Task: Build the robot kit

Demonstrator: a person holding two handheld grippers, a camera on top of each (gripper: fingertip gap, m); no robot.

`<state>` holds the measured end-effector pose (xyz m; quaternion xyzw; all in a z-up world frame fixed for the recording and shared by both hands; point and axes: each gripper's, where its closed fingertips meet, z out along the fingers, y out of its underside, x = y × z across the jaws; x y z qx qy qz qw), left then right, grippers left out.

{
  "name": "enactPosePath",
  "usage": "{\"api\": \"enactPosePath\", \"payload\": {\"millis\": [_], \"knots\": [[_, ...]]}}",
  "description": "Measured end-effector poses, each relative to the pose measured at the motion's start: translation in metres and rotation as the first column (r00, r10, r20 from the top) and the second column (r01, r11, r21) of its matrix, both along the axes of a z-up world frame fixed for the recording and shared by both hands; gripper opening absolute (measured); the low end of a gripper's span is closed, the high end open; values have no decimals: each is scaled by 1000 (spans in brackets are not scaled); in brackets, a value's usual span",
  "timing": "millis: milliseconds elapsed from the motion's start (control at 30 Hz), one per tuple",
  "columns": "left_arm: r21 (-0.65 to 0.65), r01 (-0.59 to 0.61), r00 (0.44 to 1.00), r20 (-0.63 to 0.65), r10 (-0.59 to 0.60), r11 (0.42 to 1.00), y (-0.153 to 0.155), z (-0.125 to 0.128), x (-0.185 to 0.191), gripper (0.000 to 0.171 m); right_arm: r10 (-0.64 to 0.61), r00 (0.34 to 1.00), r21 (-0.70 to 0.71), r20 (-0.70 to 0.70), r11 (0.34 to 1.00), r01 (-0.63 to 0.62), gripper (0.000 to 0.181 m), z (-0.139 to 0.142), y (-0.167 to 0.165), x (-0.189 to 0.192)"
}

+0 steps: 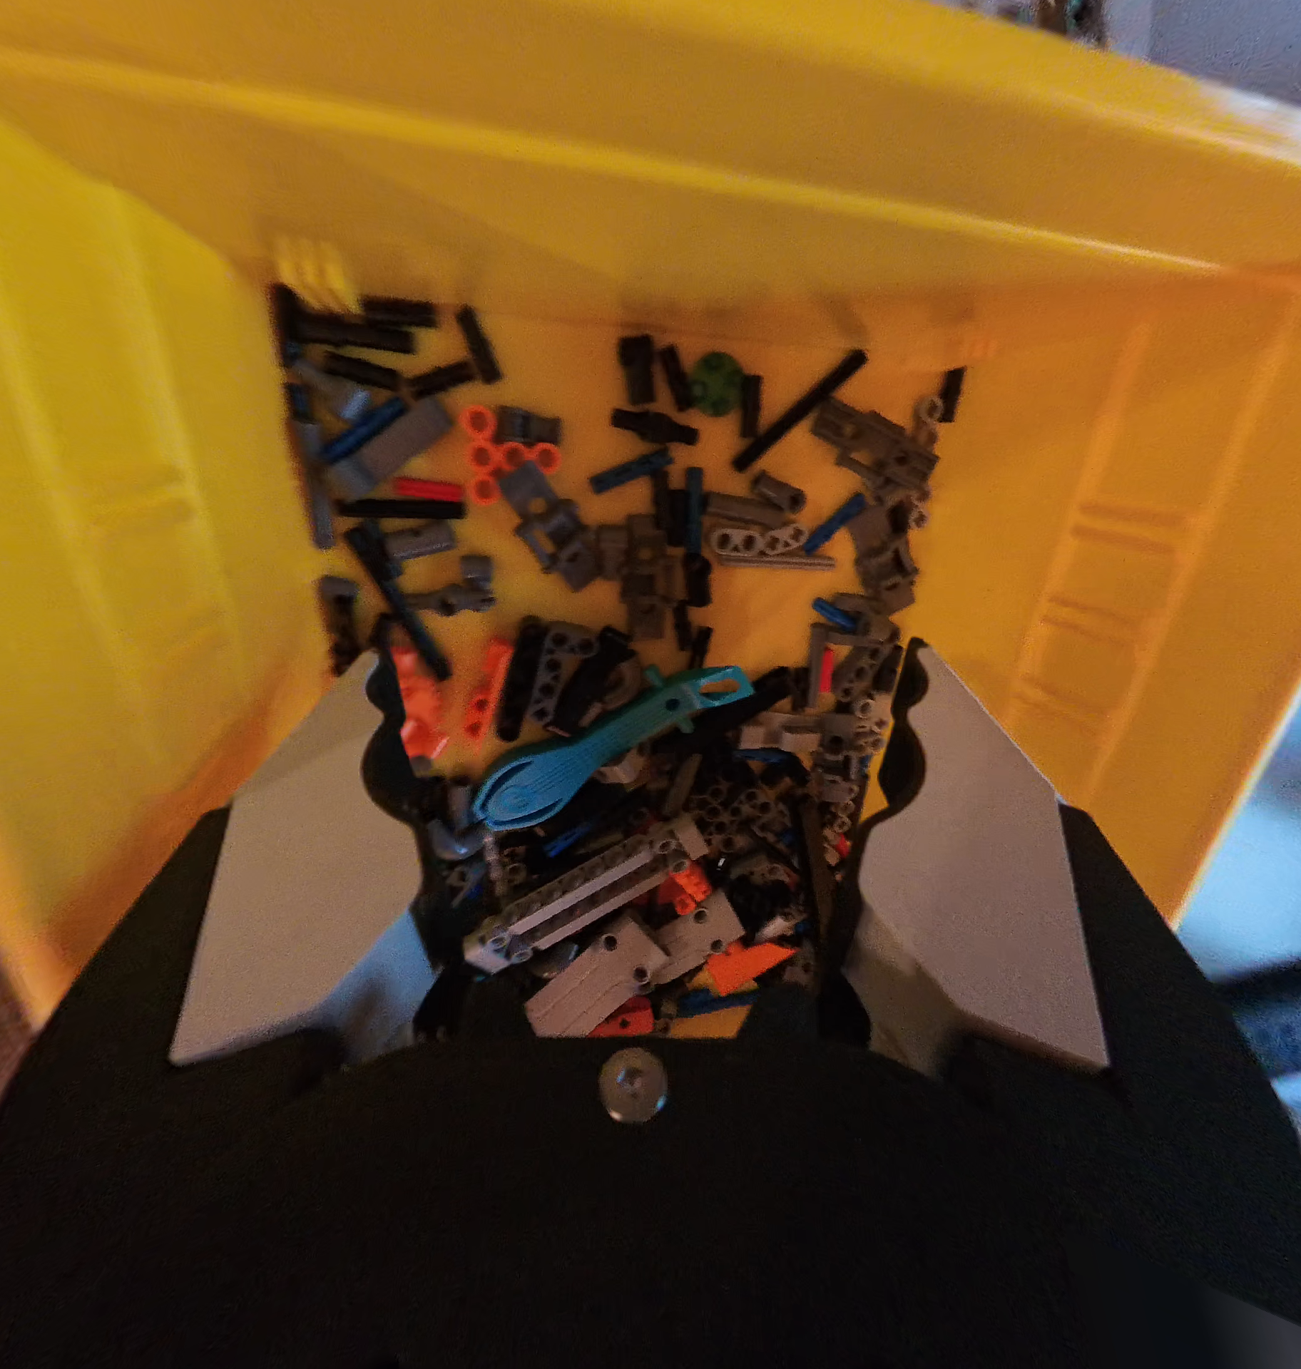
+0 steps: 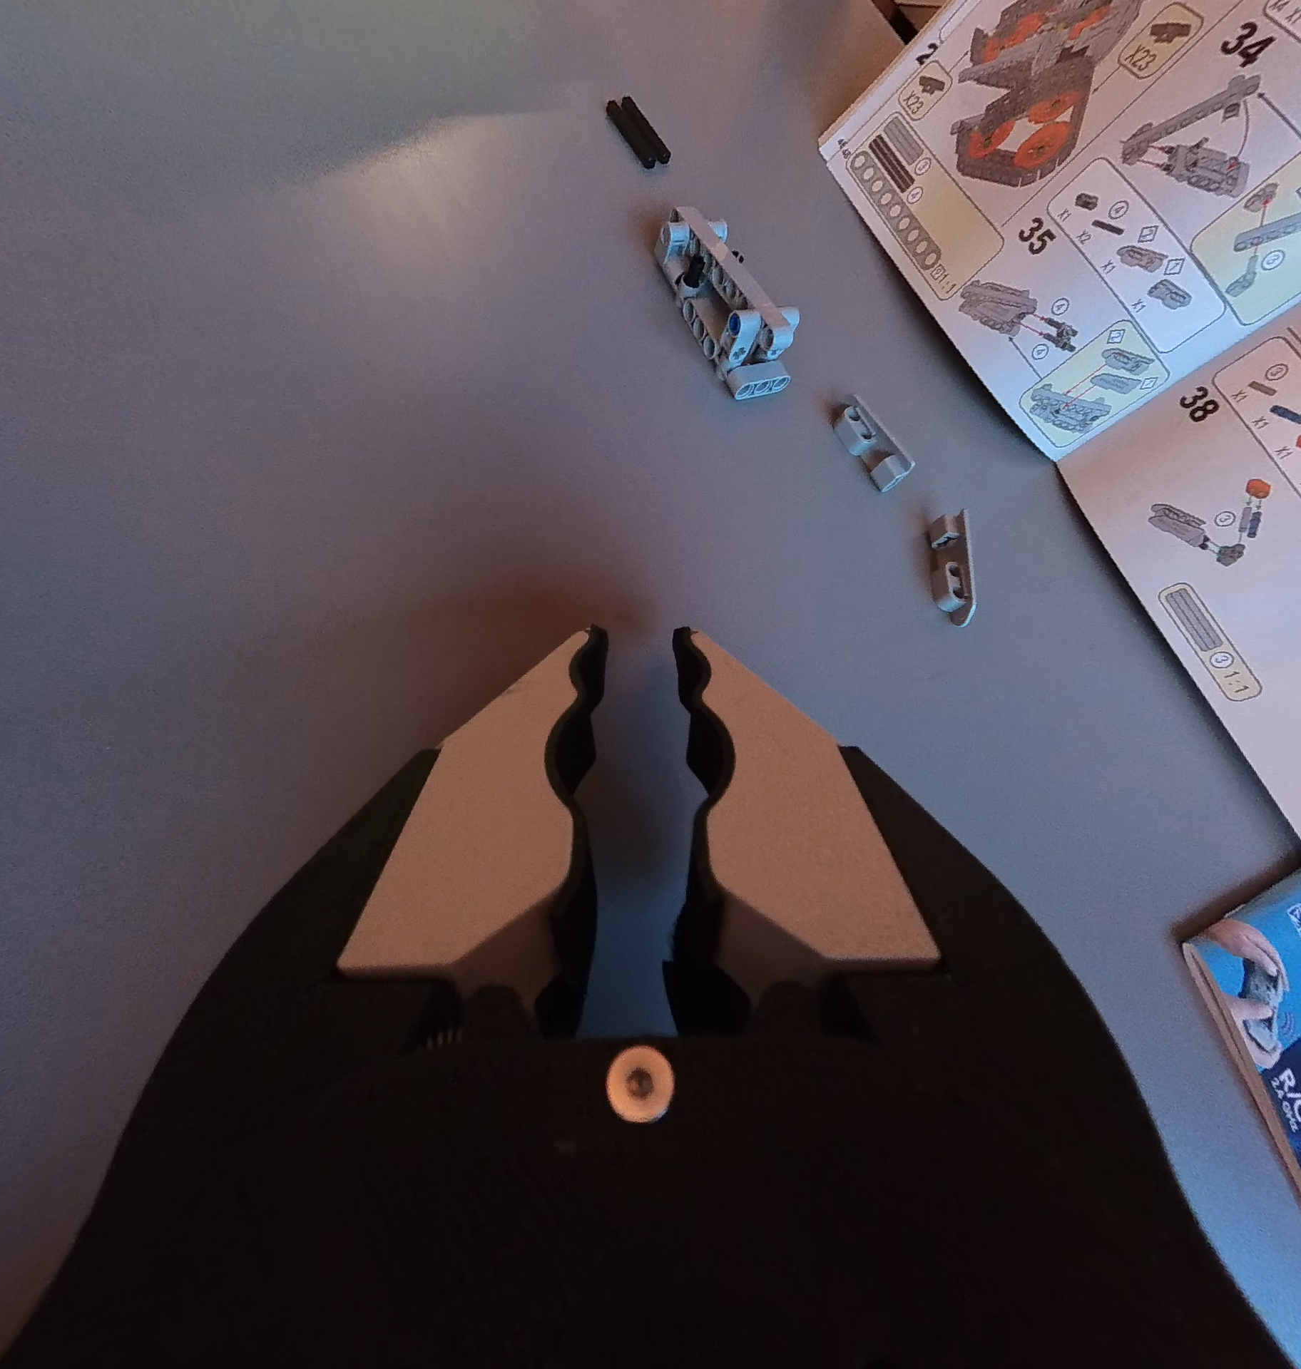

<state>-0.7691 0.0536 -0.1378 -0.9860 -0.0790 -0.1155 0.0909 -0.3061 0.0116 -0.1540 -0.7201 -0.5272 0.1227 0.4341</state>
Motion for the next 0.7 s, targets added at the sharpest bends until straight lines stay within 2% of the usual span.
{"api": "enactPosePath", "payload": {"millis": [100, 300, 400, 533, 700], "knots": [[-2, -47, 996, -76, 47, 999, -5, 5, -15, 129, 1, 1000, 1, 1, 1000, -1, 19, 0, 0, 0], [-90, -36, 998, -48, 31, 995, -11, -15, -10, 131, 2, 1000, 0, 0, 1000, -2, 19, 0, -1, 0], [-86, 13, 1000, 9, -12, 996, -11, -14, 3, 125, 1, 1000, -2, 0, 1000, -1, 19, 0, 0, 0], [-89, 97, 995, -11, -98, 991, -17, -7, 11, 112, -4, 1000, -11, -4, 1000, 4, 19, 0, 0, 0], [-176, 125, 989, -56, -136, 977, -23, -23, 18, 134, -13, 1000, -11, -6, 1000, 13, 19, 0, 2, 1]]}}
